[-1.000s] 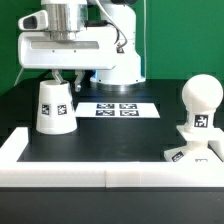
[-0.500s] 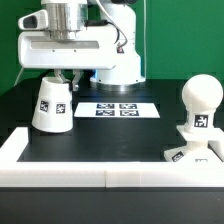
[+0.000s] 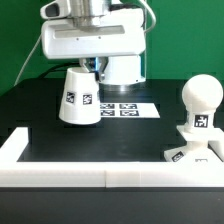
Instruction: Assemble lamp
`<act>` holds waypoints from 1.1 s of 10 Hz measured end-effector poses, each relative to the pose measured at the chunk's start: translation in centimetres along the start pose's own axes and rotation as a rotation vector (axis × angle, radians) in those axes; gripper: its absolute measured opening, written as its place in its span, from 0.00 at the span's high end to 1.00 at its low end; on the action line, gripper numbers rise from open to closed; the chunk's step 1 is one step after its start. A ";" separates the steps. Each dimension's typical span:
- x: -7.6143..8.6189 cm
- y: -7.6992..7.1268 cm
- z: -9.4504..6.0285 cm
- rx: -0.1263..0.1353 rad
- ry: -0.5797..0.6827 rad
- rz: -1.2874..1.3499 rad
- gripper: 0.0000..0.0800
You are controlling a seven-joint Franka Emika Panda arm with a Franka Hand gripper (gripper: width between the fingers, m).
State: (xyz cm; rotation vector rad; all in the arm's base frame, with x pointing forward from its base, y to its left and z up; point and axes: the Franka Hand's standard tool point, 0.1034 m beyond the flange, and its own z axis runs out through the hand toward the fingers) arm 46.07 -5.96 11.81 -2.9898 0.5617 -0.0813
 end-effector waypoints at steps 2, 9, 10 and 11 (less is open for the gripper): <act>2.1 -4.4 -2.0 0.031 0.013 0.067 0.94; 6.7 -7.9 -5.9 0.105 0.003 0.202 0.94; 6.6 -8.3 -5.9 0.106 0.002 0.216 0.94; 6.4 -10.1 -6.6 0.116 -0.006 0.263 0.94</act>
Offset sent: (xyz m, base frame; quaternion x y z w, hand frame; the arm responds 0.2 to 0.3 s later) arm 0.0770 0.0403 0.0592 0.0442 -0.0004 0.1382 0.9894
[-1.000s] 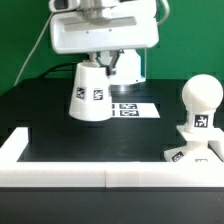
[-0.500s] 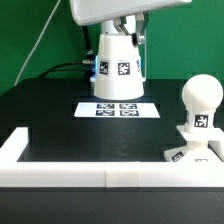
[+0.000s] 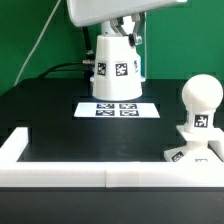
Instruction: Assemble lamp
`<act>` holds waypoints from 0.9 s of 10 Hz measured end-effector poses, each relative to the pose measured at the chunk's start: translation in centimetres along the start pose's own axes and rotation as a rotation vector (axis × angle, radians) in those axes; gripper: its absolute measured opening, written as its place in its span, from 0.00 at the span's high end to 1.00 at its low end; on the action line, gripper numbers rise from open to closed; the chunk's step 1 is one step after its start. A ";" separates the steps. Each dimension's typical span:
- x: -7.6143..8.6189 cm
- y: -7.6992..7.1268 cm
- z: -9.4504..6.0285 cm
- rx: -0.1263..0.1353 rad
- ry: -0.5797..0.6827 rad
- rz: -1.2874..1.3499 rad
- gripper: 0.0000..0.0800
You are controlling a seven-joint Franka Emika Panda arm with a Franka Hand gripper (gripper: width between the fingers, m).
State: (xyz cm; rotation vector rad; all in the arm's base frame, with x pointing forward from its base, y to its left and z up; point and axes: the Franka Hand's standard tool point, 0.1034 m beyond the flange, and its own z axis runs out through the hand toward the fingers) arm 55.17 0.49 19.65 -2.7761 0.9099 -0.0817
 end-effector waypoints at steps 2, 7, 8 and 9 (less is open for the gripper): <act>-0.2 -4.0 -2.0 0.016 -0.016 0.046 0.94; 0.1 -10.8 -3.5 0.042 -0.013 0.084 0.94; 0.6 -11.4 -2.6 0.039 -0.004 0.079 0.94; 0.9 -11.7 -1.8 0.031 -0.005 0.078 0.94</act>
Offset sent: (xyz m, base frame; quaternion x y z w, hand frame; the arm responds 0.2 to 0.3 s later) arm 0.0304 0.0395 0.0400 -0.0069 -0.0199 0.0254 0.9995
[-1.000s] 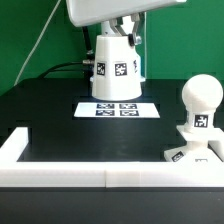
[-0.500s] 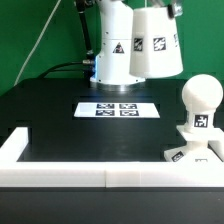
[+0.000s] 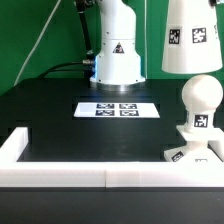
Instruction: Assemble lamp
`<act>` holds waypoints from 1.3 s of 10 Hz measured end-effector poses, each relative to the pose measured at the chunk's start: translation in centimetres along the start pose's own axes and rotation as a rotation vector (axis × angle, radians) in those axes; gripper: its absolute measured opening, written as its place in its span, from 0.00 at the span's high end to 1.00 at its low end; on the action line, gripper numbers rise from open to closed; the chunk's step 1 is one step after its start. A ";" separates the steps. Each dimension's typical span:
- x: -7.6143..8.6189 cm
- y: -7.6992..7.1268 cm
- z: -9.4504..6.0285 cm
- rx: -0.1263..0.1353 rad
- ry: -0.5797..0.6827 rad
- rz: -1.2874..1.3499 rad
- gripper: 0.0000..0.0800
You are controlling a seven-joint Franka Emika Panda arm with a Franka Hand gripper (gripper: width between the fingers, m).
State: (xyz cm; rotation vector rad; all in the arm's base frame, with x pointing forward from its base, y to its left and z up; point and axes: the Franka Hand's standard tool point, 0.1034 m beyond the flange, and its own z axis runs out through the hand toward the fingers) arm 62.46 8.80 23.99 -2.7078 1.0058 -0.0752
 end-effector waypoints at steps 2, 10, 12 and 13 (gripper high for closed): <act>-0.2 0.2 2.1 -0.019 -0.003 -0.003 0.94; -0.7 1.5 7.6 -0.068 -0.002 -0.025 0.94; -0.6 1.9 7.6 -0.070 -0.004 -0.018 0.94; -0.4 2.1 7.5 -0.070 -0.003 -0.016 0.72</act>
Offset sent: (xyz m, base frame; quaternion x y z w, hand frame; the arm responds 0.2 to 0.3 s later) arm 0.0040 0.0099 -0.0288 -0.0127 0.0006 0.0096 0.9999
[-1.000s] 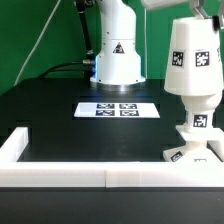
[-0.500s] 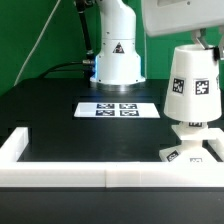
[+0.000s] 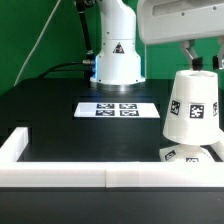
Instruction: Assemble lamp
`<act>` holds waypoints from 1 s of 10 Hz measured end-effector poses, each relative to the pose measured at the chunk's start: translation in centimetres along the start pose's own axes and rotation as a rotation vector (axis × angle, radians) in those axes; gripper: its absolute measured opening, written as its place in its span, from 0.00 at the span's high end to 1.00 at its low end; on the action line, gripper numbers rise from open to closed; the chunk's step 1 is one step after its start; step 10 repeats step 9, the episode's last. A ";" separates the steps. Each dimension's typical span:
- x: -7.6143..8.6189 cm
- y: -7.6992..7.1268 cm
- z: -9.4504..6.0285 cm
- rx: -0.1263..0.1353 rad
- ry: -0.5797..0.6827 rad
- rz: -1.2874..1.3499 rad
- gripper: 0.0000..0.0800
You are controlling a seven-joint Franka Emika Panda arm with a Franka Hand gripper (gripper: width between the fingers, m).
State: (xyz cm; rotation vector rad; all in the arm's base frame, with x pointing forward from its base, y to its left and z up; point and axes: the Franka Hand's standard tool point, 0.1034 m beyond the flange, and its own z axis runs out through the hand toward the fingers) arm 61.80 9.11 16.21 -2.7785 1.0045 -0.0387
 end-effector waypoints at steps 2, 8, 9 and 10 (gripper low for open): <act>-0.1 0.4 -0.4 -0.011 -0.022 0.005 0.55; -2.6 -1.4 1.1 -0.195 -0.174 -0.007 0.13; -2.6 -1.4 1.0 -0.194 -0.175 -0.011 0.13; -2.6 -1.4 1.0 -0.194 -0.175 -0.011 0.13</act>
Offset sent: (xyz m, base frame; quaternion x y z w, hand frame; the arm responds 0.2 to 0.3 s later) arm -0.0006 0.0008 0.0164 -0.1028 -0.1084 -0.0245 0.9885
